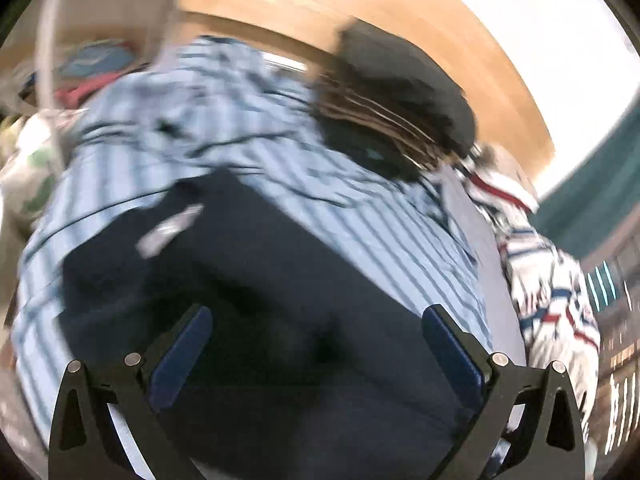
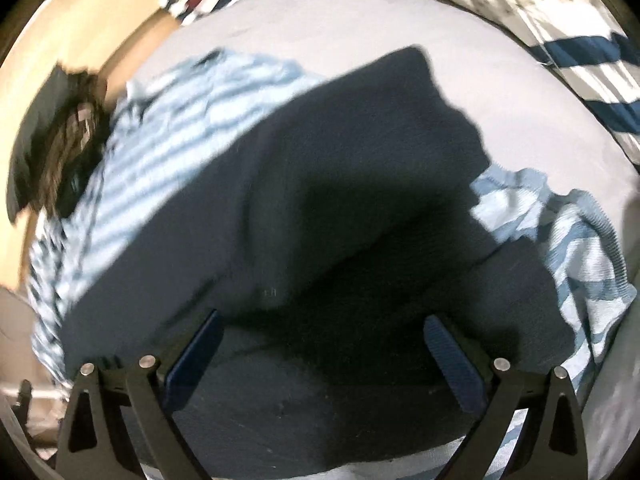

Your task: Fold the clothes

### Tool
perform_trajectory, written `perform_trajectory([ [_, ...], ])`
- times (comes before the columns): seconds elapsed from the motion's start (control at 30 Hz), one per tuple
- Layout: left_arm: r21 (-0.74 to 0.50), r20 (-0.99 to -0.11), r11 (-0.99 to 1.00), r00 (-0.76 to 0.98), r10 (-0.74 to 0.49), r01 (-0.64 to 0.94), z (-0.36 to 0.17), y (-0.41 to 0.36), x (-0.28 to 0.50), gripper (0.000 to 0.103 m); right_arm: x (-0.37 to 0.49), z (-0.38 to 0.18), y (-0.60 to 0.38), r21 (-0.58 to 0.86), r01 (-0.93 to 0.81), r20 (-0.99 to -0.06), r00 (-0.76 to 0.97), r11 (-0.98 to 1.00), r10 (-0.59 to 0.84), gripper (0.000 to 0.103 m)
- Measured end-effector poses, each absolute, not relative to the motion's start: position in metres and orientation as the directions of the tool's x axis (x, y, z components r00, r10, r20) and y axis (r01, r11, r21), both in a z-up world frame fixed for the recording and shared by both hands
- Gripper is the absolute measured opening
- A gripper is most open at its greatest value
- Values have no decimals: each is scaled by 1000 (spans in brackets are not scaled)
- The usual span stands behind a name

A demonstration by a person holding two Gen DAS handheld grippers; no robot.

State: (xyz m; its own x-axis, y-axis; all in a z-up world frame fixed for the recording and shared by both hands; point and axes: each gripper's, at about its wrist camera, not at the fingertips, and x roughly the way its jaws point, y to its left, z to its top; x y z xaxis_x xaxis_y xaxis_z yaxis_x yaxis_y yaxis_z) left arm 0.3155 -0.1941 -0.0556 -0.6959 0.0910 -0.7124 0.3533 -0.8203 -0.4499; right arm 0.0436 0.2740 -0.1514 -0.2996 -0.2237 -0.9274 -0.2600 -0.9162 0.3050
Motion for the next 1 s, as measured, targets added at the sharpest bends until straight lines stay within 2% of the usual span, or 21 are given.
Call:
perform_trajectory([
  [0.27, -410, -755, -898, -611, 237, 159, -72, -114, 233, 103, 53, -149, 323, 355, -424, -910, -361, -833, -205, 102],
  [0.47, -498, -810, -851, -438, 389, 165, -121, -77, 192, 103, 24, -166, 323, 390, -341, -898, -344, -855, -273, 102],
  [0.6, -618, -759, -763, -395, 518, 190, -139, -75, 191, 103, 15, -152, 303, 531, -152, -803, -403, -833, -438, 101],
  [0.7, -685, -714, -692, -397, 577, 226, -147, -85, 192, 103, 4, -149, 282, 739, 8, -630, -343, -673, -696, 102],
  [0.77, -712, -694, -653, -395, 602, 257, -153, -92, 191, 103, -8, -161, 266, 836, 21, -525, -257, -548, -812, 103],
  [0.83, -737, -674, -612, -393, 626, 288, -160, -100, 190, 103, -20, -182, 255, 857, -42, -512, -182, -514, -839, 103],
  [0.87, -748, -663, -591, -393, 638, 304, -163, -103, 189, 102, -24, -197, 253, 832, -101, -554, -153, -545, -818, 102],
  [0.93, -763, -647, -556, -395, 652, 331, -167, -109, 189, 102, -27, -219, 258, 768, -214, -635, -130, -603, -762, 83],
  [0.97, -767, -642, -543, -399, 655, 342, -168, -110, 189, 102, -23, -224, 267, 765, -255, -636, -148, -592, -758, 73],
  [1.0, -770, -638, -531, -402, 657, 354, -169, -112, 190, 102, -18, -225, 276, 757, -280, -644, -172, -590, -745, 67],
])
